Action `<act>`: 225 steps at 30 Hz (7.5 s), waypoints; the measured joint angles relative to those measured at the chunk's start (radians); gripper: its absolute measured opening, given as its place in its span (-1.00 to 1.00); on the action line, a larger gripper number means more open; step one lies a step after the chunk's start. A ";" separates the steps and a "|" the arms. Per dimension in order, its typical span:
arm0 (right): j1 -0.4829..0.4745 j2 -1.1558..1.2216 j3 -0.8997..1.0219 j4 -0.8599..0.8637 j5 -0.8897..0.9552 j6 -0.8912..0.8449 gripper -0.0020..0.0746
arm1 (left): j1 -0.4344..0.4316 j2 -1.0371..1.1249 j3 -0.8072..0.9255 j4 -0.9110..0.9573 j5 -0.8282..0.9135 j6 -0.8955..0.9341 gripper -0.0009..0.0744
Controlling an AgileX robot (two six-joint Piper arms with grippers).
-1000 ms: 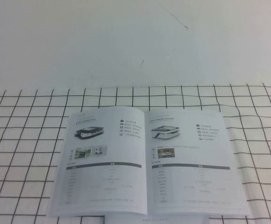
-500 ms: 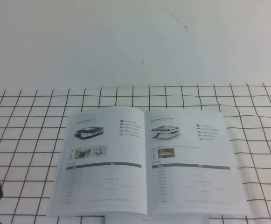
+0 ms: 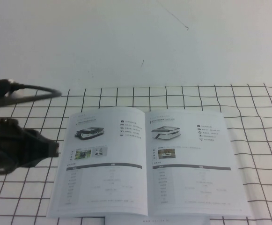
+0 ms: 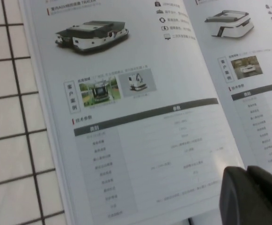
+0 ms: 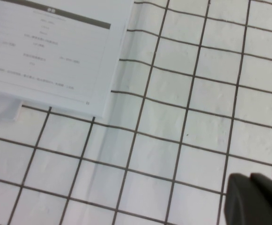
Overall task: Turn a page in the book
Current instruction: Open the closed book
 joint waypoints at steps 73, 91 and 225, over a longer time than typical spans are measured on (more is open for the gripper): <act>0.137 1.332 -0.509 0.709 -0.209 -0.629 0.23 | -0.298 0.848 -0.293 -0.111 -0.227 -0.020 -0.98; 0.137 1.344 -0.509 0.919 -0.156 -0.722 0.23 | -0.298 0.848 -0.293 -0.117 -0.229 -0.011 -0.98; 0.268 1.073 -0.529 0.818 0.209 -0.870 -0.76 | -1.024 0.491 0.137 -1.189 -1.384 0.462 -0.98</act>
